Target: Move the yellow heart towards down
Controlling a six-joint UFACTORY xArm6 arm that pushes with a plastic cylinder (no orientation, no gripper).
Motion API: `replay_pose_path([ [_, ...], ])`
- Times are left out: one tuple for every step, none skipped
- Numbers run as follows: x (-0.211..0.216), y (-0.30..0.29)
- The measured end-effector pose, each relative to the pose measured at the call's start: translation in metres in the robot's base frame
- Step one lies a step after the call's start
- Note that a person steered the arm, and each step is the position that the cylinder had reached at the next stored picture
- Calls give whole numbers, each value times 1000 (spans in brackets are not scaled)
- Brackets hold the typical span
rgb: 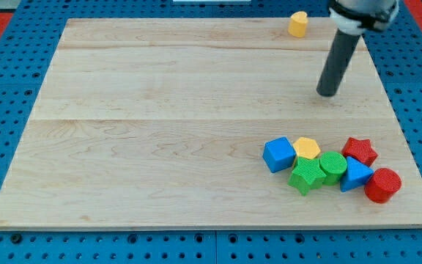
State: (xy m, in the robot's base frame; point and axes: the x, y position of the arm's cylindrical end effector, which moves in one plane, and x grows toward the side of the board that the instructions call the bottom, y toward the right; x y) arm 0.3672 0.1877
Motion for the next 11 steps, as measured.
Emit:
replay_pose_path([
  [-42, 12],
  [-80, 38],
  [-120, 66],
  [-158, 77],
  [-175, 75],
  [-175, 62],
  [-175, 28],
  [-175, -4],
  [-175, -27],
  [-175, -53],
  [-173, -75],
])
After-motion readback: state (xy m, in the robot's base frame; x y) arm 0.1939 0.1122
